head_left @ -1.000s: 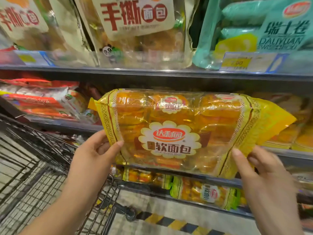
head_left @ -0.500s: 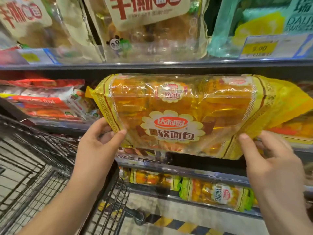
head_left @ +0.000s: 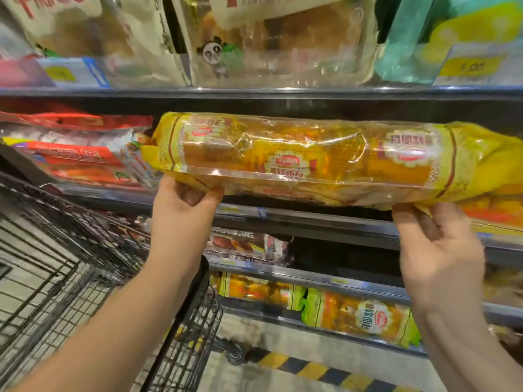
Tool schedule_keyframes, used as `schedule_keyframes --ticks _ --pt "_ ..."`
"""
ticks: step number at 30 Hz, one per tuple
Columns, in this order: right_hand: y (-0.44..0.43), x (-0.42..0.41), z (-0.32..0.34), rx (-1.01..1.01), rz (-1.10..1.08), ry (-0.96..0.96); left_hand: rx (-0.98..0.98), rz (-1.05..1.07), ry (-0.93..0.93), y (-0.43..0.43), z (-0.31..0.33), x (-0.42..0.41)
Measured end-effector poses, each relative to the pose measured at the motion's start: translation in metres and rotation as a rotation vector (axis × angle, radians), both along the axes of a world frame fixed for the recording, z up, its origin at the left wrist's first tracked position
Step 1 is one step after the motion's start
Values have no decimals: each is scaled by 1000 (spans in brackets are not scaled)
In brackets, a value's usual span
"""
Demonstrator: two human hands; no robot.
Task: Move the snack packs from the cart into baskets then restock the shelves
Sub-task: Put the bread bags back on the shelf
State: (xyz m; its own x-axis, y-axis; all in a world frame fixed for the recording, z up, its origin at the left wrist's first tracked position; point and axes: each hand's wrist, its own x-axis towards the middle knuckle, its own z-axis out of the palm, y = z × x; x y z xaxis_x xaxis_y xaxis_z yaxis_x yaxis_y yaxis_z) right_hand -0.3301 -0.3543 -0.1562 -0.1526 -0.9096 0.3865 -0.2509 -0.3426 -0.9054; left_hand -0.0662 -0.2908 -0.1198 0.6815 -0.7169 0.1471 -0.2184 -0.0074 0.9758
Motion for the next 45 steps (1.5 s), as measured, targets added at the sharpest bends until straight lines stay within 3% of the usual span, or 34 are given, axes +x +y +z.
schedule_keyframes --ticks 4,9,21,31,45 --pt "-10 6 -12 140 12 0 56 -38 -56 -11 -16 2" --pt "-21 12 -8 260 12 148 128 -100 -12 -29 -24 15" --pt "-53 10 10 288 55 366 342 -270 -26 -58 -13 22" --pt "-55 9 10 366 90 627 628 -295 -372 -65 -11 21" --pt "-82 35 -3 340 139 752 623 -366 -418 -104 -3 13"
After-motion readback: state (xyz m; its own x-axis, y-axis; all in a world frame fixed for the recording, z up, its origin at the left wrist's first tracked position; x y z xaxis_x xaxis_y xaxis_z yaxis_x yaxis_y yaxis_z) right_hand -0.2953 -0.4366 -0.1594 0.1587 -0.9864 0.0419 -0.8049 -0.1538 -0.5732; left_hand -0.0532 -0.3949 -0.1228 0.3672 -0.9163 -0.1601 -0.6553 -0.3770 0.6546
